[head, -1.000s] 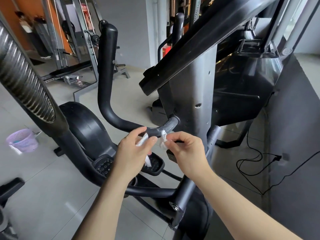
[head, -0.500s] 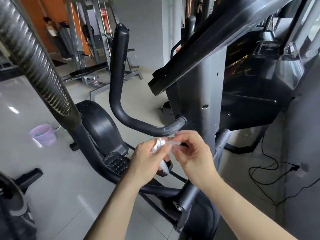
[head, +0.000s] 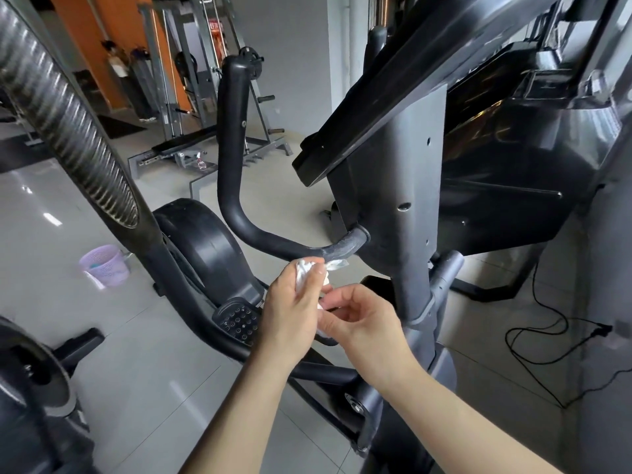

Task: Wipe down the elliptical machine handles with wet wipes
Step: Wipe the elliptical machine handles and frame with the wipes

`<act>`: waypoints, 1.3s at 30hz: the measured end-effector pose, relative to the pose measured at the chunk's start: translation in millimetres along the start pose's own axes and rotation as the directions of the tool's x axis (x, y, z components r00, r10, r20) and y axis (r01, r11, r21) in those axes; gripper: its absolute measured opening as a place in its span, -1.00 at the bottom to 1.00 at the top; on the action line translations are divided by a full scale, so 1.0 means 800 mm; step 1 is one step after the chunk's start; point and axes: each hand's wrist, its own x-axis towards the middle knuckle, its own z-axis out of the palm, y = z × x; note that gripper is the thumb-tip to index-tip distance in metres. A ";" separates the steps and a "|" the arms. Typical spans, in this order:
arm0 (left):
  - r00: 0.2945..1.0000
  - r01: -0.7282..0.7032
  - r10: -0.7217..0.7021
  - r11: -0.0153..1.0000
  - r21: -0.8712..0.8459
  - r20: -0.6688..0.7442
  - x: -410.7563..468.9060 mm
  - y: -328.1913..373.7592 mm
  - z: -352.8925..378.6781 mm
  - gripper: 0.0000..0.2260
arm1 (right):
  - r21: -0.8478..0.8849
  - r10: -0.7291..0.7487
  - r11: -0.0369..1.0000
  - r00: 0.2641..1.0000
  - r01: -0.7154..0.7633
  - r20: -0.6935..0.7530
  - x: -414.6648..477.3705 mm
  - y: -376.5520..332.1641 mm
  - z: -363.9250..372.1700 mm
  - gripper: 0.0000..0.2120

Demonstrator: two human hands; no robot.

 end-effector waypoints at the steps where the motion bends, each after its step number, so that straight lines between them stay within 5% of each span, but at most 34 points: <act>1: 1.000 -0.009 0.009 0.999 0.038 0.002 -0.001 -0.001 0.000 -0.86 | -0.064 -0.010 0.998 1.000 0.010 0.009 0.000 0.002 -0.001 -0.83; 4: 0.999 -0.016 0.019 0.994 0.106 -0.030 0.001 -0.004 -0.001 -0.83 | -0.130 -0.046 0.990 0.997 0.055 0.068 0.001 0.004 -0.005 -0.93; 10: 0.979 0.071 -0.063 0.997 0.032 -0.192 0.024 -0.007 -0.023 -0.64 | 0.016 -0.013 1.000 0.991 0.011 0.137 0.002 -0.008 -0.019 -0.97; 14: 0.979 0.091 -0.070 0.991 0.101 -0.194 0.033 0.004 -0.035 -0.49 | 0.010 0.018 1.000 0.998 -0.018 0.063 0.013 -0.014 -0.033 -0.81; 19: 0.988 0.046 -0.029 0.993 0.112 -0.154 0.056 -0.009 -0.044 -0.84 | 0.063 0.033 0.998 0.998 -0.029 -0.059 0.034 -0.029 -0.044 -0.79; 22: 0.991 -0.025 0.050 0.981 0.193 -0.127 0.070 -0.017 -0.047 -0.76 | 0.089 0.051 0.995 0.990 -0.040 -0.129 0.055 -0.042 -0.047 -0.82; 27: 0.973 -0.183 0.224 0.900 0.396 -0.059 0.090 -0.023 -0.047 -0.75 | -0.341 -0.269 0.924 0.924 0.170 -0.270 0.096 -0.067 -0.042 -0.86; 32: 0.959 -0.245 0.283 0.830 0.502 -0.001 0.092 -0.031 -0.047 -0.76 | -0.710 -0.561 0.573 0.827 0.409 0.024 0.136 -0.051 -0.006 -0.88; 36: 0.952 -0.258 0.306 0.828 0.498 -0.017 0.092 -0.031 -0.044 -0.76 | -0.730 -0.509 0.446 0.818 0.518 0.269 0.138 -0.017 0.005 -0.93; 39: 0.950 -0.257 0.309 0.852 0.455 -0.043 0.094 -0.031 -0.043 -0.77 | -0.734 -0.410 0.354 0.802 0.579 0.435 0.134 -0.014 -0.011 -0.71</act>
